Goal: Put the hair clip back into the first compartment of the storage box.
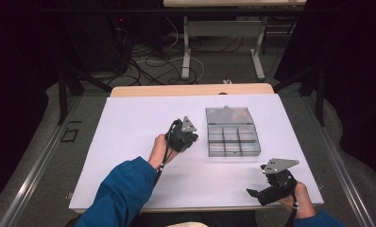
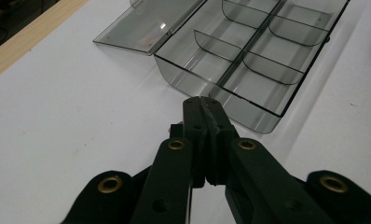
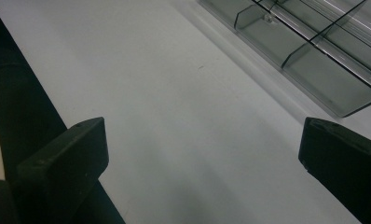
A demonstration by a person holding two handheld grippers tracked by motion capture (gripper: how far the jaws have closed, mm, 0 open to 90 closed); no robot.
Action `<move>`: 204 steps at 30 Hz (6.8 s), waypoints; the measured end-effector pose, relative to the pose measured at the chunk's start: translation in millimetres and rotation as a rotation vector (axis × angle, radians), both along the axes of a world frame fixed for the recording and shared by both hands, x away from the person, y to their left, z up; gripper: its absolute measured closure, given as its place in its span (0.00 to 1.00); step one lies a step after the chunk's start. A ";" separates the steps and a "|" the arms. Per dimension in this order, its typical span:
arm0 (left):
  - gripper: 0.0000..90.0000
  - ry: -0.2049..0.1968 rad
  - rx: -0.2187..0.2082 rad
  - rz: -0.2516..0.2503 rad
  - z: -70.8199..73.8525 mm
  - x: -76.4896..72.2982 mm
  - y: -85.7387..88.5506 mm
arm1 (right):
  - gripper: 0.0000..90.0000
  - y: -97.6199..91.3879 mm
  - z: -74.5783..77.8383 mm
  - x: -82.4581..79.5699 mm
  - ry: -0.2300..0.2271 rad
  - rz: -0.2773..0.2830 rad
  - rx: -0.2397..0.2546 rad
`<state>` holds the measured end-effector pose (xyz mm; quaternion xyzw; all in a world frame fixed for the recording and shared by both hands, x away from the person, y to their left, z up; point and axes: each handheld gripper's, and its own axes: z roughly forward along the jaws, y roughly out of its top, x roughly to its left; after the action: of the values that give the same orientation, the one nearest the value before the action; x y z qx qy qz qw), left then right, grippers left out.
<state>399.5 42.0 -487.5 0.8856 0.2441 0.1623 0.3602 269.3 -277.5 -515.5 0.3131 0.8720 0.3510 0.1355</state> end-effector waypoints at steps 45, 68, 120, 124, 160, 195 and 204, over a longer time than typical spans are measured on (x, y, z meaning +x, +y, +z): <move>1.00 -0.007 0.018 -0.027 3.3 24.8 -42.0 | 0.01 0.2 -2.1 1.1 -0.001 -0.002 0.007; 1.00 0.002 0.033 -0.019 -4.7 41.3 -57.9 | 0.01 0.3 -1.2 0.2 0.009 -0.002 -0.008; 1.00 0.050 0.103 -0.036 -28.4 52.3 -77.5 | 0.01 0.7 -1.7 0.0 0.008 0.001 -0.019; 1.00 0.055 0.102 -0.030 -30.1 52.2 -78.5 | 0.01 0.8 -1.6 -0.1 0.009 0.000 -0.019; 0.57 0.044 0.065 -0.031 -11.3 33.2 -52.3 | 0.01 1.2 -2.0 -0.6 0.005 -0.002 -0.019; 0.07 0.025 0.079 0.007 -9.1 -33.7 34.4 | 0.01 1.0 -1.1 -0.8 0.013 -0.001 -0.027; 0.04 0.037 0.075 0.037 -10.0 -49.1 61.2 | 0.01 1.1 -1.1 -0.7 0.004 0.000 -0.026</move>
<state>350.4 103.2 -497.5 0.8967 0.2610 0.1616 0.3190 268.6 -276.4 -516.6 0.3121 0.8767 0.3392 0.1380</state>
